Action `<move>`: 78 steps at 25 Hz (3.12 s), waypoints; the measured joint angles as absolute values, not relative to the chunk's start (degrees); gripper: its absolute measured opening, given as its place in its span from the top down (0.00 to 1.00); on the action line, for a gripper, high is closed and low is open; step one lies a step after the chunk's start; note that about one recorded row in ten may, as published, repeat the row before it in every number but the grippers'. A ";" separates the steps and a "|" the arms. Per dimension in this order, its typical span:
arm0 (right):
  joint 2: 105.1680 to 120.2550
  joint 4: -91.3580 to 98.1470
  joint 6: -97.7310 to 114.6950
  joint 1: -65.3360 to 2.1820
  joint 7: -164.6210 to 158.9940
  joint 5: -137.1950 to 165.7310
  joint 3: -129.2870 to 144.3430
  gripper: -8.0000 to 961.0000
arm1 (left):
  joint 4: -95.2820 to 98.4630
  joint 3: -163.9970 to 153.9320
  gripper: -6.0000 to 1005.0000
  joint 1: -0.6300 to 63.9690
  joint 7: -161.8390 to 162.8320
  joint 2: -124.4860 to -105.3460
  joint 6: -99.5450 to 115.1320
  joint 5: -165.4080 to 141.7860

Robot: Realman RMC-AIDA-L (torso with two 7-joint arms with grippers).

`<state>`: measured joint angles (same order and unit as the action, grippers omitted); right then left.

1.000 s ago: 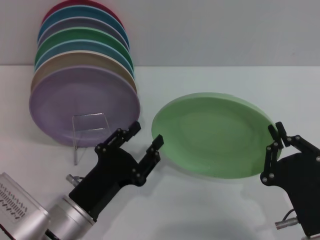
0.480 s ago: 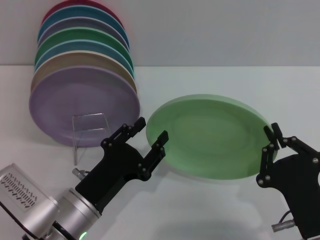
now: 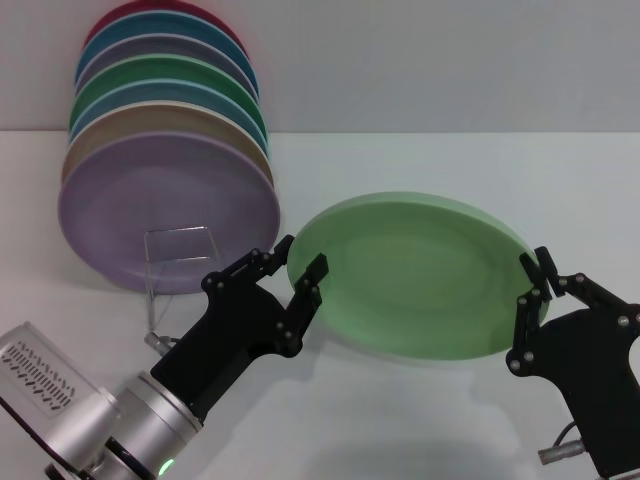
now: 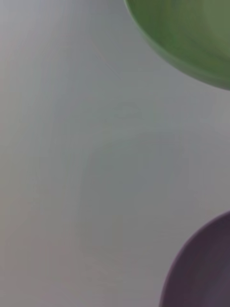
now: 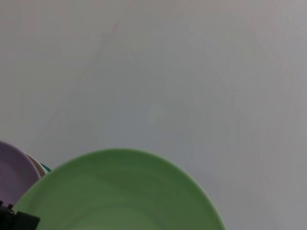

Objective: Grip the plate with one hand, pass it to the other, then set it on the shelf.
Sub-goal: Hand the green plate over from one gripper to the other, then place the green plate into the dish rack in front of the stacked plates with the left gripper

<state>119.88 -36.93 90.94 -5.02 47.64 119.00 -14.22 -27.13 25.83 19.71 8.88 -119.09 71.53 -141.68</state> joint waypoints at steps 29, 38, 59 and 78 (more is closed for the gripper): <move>119.88 -37.00 90.05 -5.45 47.25 118.68 -14.32 0.97 | -26.97 26.25 0.92 20.22 8.74 -119.09 70.46 -141.73; 119.88 -36.25 90.03 -6.07 47.20 118.65 -13.68 0.97 | -26.89 27.79 0.95 19.74 8.18 -119.09 70.58 -141.79; 119.41 -34.44 91.06 -7.93 41.50 118.96 -11.99 0.66 | -26.77 30.05 0.95 19.38 8.42 -118.84 71.08 -141.67; 119.37 -32.30 97.33 -9.49 36.00 118.27 -6.03 0.58 | -22.35 44.04 0.95 14.70 8.31 -118.13 87.20 -142.13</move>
